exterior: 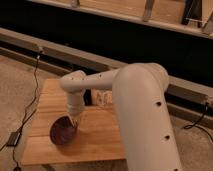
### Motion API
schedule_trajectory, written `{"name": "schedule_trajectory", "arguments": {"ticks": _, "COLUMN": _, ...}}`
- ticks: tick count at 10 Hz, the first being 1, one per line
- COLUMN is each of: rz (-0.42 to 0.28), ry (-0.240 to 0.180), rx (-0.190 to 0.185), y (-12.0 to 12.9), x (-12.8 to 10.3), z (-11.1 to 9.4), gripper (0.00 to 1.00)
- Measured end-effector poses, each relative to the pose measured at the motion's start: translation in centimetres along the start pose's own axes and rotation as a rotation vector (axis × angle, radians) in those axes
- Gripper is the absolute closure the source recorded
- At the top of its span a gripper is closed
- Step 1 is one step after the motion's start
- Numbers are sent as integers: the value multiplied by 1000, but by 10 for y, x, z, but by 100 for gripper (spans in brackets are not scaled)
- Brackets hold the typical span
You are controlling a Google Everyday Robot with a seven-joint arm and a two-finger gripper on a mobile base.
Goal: Drag the ceramic bowl in a circle
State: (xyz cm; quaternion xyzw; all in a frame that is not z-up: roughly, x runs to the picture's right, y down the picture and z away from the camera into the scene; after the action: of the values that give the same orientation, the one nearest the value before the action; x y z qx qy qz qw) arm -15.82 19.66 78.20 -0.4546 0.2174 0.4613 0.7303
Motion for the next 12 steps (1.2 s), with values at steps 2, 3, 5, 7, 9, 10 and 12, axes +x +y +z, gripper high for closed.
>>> {"name": "schedule_trajectory", "arguments": {"ticks": 2, "rz": -15, "ry": -4, "rx": -46, "y": -1, "x": 4, "z": 2, "gripper": 30}}
{"name": "schedule_trajectory", "arguments": {"ticks": 3, "rz": -17, "ry": -4, "rx": -57, "y": -4, "x": 5, "z": 3, "gripper": 23}}
{"name": "schedule_trajectory", "arguments": {"ticks": 5, "rz": -21, "ry": -4, "rx": -77, "y": -7, "x": 7, "z": 5, "gripper": 20}}
{"name": "schedule_trajectory", "arguments": {"ticks": 7, "rz": -22, "ry": 0, "rx": -84, "y": -11, "x": 8, "z": 9, "gripper": 20}}
{"name": "schedule_trajectory", "arguments": {"ticks": 9, "rz": -21, "ry": 0, "rx": -87, "y": -16, "x": 8, "z": 11, "gripper": 20}}
{"name": "schedule_trajectory", "arguments": {"ticks": 10, "rz": -21, "ry": -1, "rx": -87, "y": -17, "x": 8, "z": 11, "gripper": 20}}
{"name": "schedule_trajectory", "arguments": {"ticks": 12, "rz": -22, "ry": -12, "rx": -83, "y": -20, "x": 6, "z": 8, "gripper": 20}}
